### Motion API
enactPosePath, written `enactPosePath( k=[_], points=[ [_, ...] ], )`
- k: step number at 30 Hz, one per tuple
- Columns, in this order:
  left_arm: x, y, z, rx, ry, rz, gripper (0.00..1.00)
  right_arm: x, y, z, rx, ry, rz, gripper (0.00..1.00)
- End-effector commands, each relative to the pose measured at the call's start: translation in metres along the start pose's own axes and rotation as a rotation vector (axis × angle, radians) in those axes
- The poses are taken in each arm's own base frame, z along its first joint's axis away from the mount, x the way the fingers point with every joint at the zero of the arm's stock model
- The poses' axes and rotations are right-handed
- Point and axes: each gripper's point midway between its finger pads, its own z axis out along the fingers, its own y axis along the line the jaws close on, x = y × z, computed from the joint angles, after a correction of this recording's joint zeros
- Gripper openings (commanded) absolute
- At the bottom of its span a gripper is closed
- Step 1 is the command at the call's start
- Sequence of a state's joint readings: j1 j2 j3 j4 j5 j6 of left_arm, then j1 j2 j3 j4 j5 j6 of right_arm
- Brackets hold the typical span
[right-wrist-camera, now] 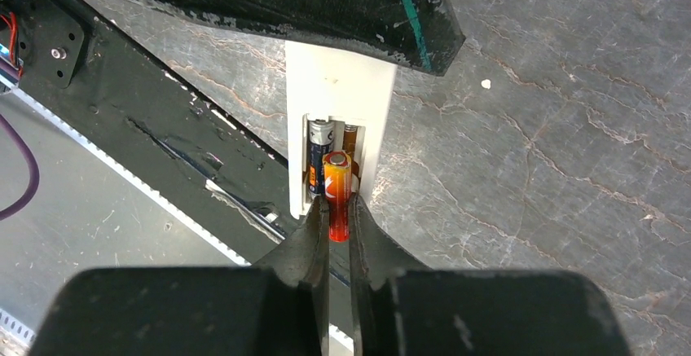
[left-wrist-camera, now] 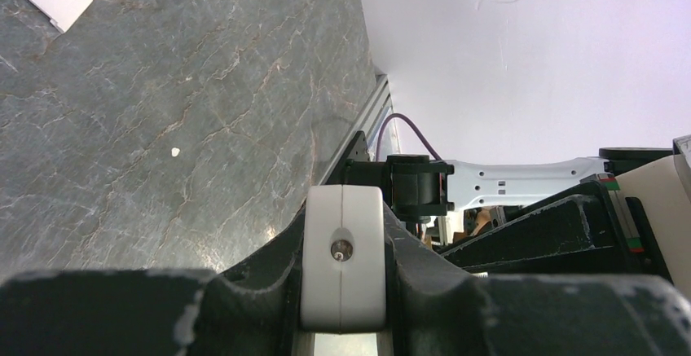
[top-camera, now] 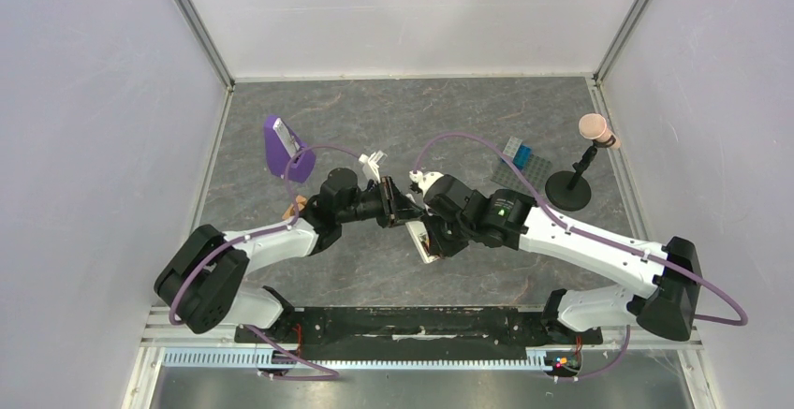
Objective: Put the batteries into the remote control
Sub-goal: Load the battery into the remote control.
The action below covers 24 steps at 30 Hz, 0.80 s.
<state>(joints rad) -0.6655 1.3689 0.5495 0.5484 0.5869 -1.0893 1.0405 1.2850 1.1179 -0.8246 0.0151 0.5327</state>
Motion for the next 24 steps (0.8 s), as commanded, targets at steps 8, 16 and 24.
enactPosePath(
  k=[8, 16, 24],
  points=[
    [0.0020, -0.0147, 0.0010, 0.090, 0.006, -0.024, 0.02, -0.0019, -0.0052, 0.0085, 0.034, -0.011, 0.023, 0.13],
    [0.0021, -0.0149, 0.0012, 0.095, 0.005, -0.031, 0.02, -0.0018, -0.0038, 0.0096, 0.023, -0.017, 0.029, 0.18],
    [0.0022, -0.0130, 0.0014, 0.092, 0.001, -0.036, 0.02, -0.0060, -0.0003, 0.0088, 0.002, -0.048, 0.046, 0.19]
  ],
)
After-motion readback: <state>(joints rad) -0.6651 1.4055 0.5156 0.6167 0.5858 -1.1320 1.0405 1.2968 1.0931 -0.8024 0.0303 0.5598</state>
